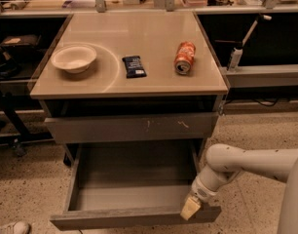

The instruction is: Open middle drawer

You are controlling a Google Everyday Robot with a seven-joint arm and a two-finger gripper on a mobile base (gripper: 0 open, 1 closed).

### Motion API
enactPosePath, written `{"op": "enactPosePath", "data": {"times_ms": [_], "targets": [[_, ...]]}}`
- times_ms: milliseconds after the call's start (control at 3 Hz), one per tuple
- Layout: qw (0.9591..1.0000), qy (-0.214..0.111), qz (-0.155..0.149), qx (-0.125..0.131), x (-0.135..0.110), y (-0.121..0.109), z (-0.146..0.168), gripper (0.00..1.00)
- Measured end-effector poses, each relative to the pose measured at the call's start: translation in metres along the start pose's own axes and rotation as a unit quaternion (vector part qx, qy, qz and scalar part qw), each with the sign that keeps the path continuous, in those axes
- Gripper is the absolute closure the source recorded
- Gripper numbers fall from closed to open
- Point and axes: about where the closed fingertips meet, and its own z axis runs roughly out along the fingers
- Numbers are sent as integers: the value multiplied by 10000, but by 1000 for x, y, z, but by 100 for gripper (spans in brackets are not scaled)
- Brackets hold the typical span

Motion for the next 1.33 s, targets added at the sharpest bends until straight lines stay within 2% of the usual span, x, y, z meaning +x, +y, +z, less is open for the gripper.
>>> {"op": "enactPosePath", "data": {"times_ms": [1000, 1333], "targets": [[9996, -98, 262, -55, 17, 16, 3, 100], [9996, -98, 264, -56, 17, 16, 3, 100]]}}
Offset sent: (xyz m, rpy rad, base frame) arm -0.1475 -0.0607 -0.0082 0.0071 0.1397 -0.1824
